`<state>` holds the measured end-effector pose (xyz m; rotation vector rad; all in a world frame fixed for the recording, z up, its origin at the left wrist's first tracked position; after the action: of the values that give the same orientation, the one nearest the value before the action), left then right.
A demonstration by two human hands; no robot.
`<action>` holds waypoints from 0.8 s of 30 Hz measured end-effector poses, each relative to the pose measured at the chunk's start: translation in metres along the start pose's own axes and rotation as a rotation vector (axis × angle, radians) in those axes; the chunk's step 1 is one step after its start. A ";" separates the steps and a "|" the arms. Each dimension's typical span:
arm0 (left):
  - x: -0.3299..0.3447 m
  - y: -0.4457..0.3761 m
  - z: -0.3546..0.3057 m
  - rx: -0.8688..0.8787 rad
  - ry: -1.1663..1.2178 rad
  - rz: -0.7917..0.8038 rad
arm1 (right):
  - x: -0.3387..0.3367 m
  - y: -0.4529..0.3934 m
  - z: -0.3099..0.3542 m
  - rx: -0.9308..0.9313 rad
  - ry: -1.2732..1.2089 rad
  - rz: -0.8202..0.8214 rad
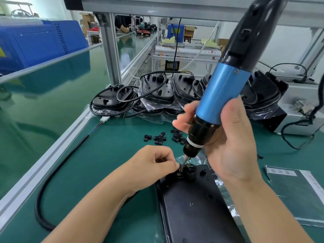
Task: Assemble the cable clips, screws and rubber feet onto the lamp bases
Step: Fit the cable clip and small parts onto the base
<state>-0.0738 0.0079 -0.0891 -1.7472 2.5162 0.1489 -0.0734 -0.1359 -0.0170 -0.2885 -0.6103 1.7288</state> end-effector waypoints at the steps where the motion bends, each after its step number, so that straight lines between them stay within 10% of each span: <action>1: 0.000 0.000 0.000 -0.001 0.002 -0.003 | -0.001 -0.002 0.004 -0.018 0.001 -0.004; 24: 0.000 0.002 0.001 -0.018 0.024 -0.006 | 0.009 -0.023 0.017 -0.023 0.023 -0.142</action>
<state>-0.0753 0.0086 -0.0904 -1.7732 2.5340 0.1525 -0.0651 -0.1282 0.0111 -0.2738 -0.6195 1.5812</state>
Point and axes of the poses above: each hand's wrist, its own y-axis away from the middle knuckle, its own x-axis out of the palm, z = x × y, the point moved 4 cm from there along -y, towards the middle knuckle, and after that the axes turned 13 degrees about y, right-handed, at the moved point
